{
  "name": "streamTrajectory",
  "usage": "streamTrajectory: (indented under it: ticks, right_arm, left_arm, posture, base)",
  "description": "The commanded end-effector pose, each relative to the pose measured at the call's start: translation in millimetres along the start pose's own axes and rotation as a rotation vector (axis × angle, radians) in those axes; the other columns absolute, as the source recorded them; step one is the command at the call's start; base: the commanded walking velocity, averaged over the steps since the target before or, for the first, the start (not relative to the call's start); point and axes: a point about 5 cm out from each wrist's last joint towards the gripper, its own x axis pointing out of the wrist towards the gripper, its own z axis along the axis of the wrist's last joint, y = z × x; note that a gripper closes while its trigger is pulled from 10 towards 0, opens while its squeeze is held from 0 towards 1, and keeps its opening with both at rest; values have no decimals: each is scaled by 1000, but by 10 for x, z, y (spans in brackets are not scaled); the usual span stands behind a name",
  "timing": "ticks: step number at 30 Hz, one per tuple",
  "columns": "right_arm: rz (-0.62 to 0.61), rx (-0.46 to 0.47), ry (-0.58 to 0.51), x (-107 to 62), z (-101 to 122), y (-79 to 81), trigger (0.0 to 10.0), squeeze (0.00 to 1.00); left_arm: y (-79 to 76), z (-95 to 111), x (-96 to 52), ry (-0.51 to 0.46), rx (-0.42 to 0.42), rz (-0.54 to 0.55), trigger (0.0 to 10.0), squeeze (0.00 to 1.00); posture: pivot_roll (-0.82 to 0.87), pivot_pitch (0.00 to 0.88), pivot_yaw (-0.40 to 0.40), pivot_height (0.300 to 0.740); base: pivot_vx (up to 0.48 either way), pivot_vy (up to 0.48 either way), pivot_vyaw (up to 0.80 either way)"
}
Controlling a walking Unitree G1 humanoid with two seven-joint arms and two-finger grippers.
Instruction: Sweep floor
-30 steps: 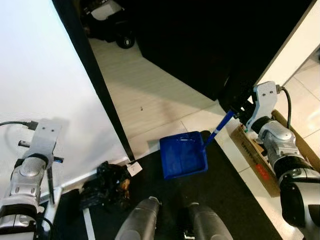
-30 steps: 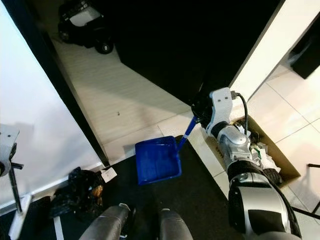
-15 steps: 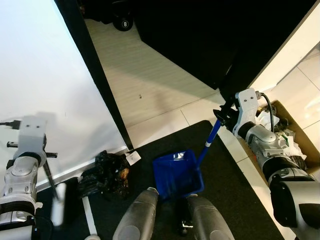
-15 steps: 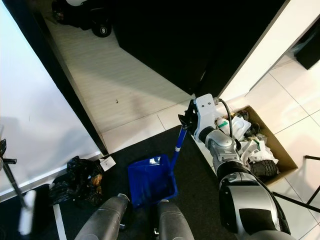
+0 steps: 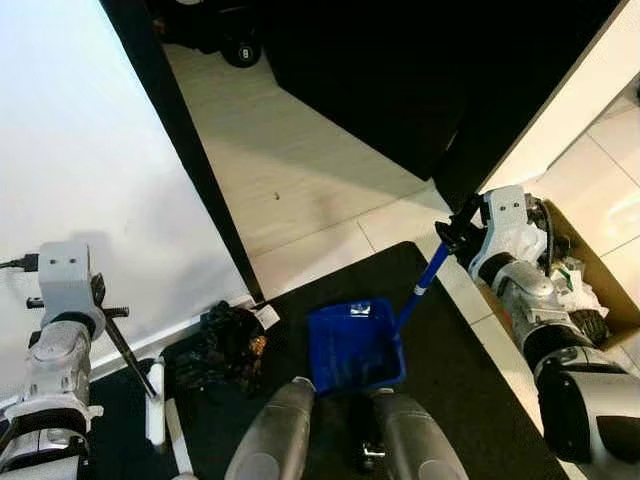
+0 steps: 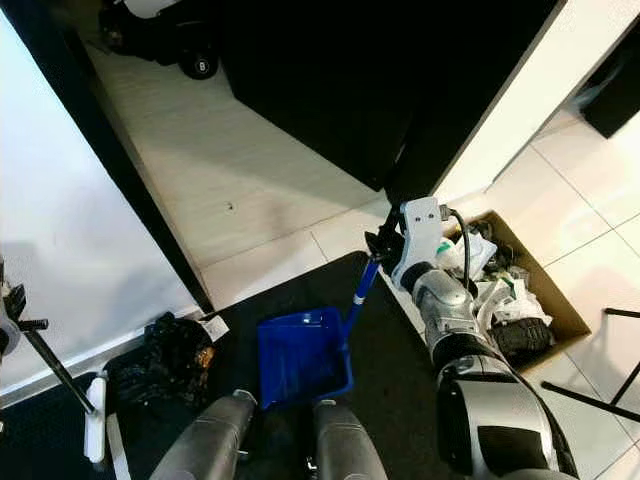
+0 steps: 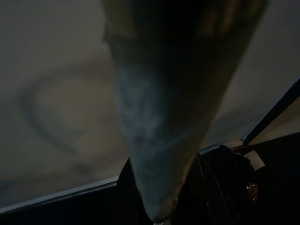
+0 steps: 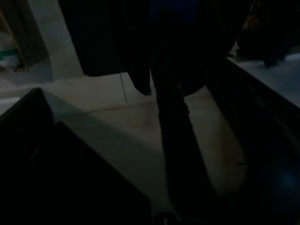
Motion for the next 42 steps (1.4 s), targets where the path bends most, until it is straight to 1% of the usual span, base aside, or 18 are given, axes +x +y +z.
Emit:
streamTrajectory:
  ticks: [1, 3, 8, 12, 15, 24, 42]
  right_arm:
    - [-24, 119, 13, -47, -147, 34, 10000, 0]
    - [-35, 141, 16, -72, -190, 33, 10000, 0]
    - [-37, 143, 22, -94, -213, 17, 10000, 0]
    - [0, 98, 23, -87, -188, 29, 10000, 0]
    - [9, 86, 24, -87, -188, 38, 10000, 0]
    - [28, 66, 36, -88, -204, 61, 10000, 0]
    - [25, 21, 50, -129, -193, -23, 10000, 0]
  left_arm:
    - [-105, -125, -26, 42, -65, -22, 10000, 0]
    - [-131, -111, -17, 38, -72, -27, 10000, 0]
    - [-160, -96, -3, 38, -59, -42, 10000, 0]
    - [-171, -97, -3, 37, -50, -53, 10000, 0]
    - [-174, -98, -6, 37, -52, -52, 10000, 0]
    - [-211, -108, -15, 39, -54, -67, 10000, 0]
    - [-184, -111, -24, 46, -40, -74, 10000, 0]
  posture:
    - [96, 87, -18, 740]
    - [95, 80, -13, 740]
    - [89, 73, -9, 740]
    - [86, 65, -12, 740]
    - [87, 64, -14, 740]
    - [88, 66, -14, 740]
    - [94, 69, -13, 740]
  base:
    - [0, 0, 0]
    - [0, 0, 0]
    - [0, 0, 0]
    - [0, 0, 0]
    - [0, 0, 0]
    - [0, 0, 779]
    - [0, 0, 798]
